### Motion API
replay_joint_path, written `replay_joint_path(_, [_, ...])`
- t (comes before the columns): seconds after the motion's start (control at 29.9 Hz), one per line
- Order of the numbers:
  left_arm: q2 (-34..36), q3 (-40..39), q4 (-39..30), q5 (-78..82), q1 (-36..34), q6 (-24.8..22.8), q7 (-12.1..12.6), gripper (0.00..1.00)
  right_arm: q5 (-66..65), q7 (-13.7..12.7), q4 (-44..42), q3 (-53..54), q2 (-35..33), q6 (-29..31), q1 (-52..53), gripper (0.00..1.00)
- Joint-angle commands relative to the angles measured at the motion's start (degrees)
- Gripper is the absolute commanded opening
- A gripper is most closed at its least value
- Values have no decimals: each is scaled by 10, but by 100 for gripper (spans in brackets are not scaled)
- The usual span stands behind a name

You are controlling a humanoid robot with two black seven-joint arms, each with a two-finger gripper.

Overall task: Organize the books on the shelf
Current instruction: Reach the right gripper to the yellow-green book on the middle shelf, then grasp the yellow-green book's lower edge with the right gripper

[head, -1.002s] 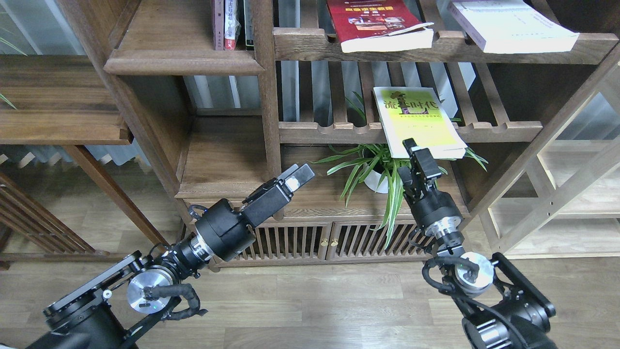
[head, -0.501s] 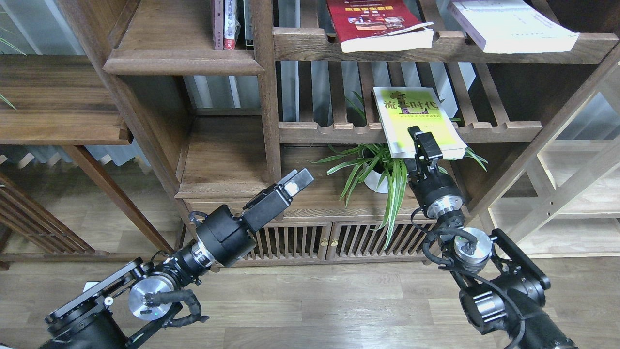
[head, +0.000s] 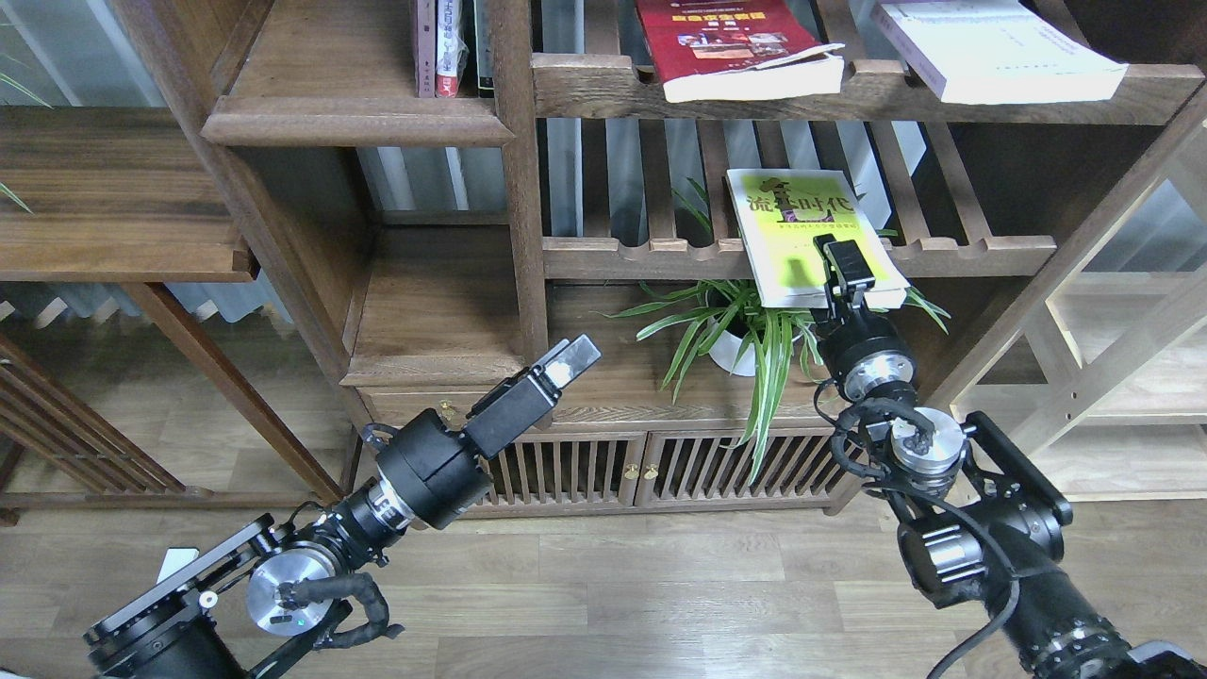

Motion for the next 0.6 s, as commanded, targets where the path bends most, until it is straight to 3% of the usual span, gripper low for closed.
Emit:
replay_joint_path(0.0, [0, -1, 0, 0, 0, 0, -1, 100, 0, 0, -12, 0, -1, -1, 0, 96])
replay_joint_path(0.33, [-3, -1, 5, 0, 1, 0, -1, 100, -1, 0, -60, 0, 0, -2, 37, 91])
replay_joint_path(0.57, [-4, -1, 10, 0, 1, 0, -3, 100, -2, -1, -69, -5, 2, -2, 43, 77])
